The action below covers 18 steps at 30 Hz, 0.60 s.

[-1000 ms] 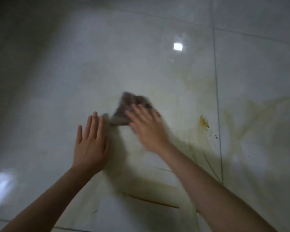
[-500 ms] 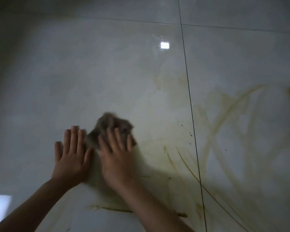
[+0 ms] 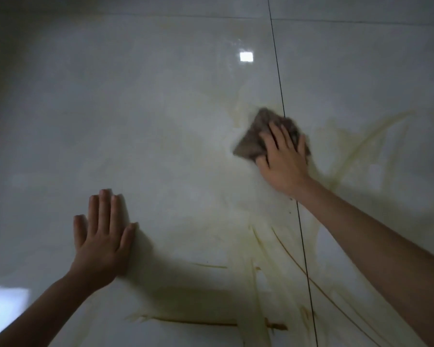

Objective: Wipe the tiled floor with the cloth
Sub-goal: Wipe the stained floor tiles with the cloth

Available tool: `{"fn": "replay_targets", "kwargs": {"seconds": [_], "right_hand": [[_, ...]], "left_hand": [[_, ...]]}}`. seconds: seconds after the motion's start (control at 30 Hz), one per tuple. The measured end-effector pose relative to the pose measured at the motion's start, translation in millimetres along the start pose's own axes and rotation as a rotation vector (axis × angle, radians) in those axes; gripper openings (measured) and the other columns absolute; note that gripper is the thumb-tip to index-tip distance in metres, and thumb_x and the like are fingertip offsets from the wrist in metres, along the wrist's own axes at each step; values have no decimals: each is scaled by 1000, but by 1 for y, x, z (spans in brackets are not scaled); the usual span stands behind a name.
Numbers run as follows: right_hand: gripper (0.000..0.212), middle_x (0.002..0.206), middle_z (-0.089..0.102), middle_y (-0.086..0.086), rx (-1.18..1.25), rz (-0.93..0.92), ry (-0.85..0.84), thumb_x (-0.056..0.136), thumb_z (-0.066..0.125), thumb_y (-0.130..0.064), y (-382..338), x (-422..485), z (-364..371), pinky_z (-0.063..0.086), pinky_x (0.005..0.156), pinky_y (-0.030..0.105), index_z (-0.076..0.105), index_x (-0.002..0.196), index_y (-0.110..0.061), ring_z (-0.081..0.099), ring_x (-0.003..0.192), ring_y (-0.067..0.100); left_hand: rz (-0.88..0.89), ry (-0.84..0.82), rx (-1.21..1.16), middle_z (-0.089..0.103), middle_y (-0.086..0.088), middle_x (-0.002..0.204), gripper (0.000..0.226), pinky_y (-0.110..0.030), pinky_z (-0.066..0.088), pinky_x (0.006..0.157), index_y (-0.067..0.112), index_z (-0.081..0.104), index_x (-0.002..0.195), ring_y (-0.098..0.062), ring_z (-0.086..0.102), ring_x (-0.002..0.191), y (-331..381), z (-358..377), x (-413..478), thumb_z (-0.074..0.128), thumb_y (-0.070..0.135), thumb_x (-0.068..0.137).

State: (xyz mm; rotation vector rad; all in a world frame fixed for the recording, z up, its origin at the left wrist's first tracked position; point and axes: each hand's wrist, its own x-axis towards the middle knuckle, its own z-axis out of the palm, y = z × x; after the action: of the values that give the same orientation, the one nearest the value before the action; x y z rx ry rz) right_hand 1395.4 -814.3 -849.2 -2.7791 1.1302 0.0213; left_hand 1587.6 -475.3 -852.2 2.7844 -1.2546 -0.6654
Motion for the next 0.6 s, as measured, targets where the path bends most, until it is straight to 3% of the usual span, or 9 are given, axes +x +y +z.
{"fn": "replay_targets", "kwargs": {"seconds": [0.07,0.17,0.3,0.43,0.53,0.6], "right_hand": [[59,163,5,2,-19,53,-4,95,32,-39,-13,30,5,-2,116,59,26,151,-23,6,149,27],[57,163,5,0,-65,-20,26,98,23,-46,-19,12,8,2,117,58,22,153,-32,6,150,26],[54,160,20,5,-21,-148,34,101,22,-49,-26,-118,16,16,115,59,30,151,-29,16,148,31],[53,160,23,2,-75,-449,-71,100,30,-53,-12,-227,27,15,115,56,28,150,-37,18,148,30],[49,159,26,1,-37,-531,-56,100,32,-52,3,-163,17,17,114,49,33,148,-40,22,147,28],[47,156,32,5,-62,-382,38,100,35,-48,4,-94,12,24,111,48,41,145,-36,30,143,30]], "left_hand": [[3,-10,0,-36,5,152,81,-28,-31,107,19,-24,147,-7,-34,139,0,-1,0,-6,67,84],[3,-26,-17,-38,6,151,81,-31,-28,109,20,-26,146,-7,-35,139,0,-3,0,-7,67,83],[-2,-18,-28,-39,5,151,81,-33,-26,111,19,-26,146,-8,-35,139,3,-3,-1,-8,67,82],[-9,0,-35,-36,3,153,81,-37,-23,113,17,-24,146,-10,-33,140,2,-2,-1,-6,65,84],[-12,10,-27,-36,3,152,80,-39,-22,114,18,-25,146,-10,-34,140,4,-1,-1,-6,65,84],[-13,3,-17,-39,4,150,80,-39,-21,114,19,-27,144,-9,-36,138,4,-2,-1,-8,65,82]]}}
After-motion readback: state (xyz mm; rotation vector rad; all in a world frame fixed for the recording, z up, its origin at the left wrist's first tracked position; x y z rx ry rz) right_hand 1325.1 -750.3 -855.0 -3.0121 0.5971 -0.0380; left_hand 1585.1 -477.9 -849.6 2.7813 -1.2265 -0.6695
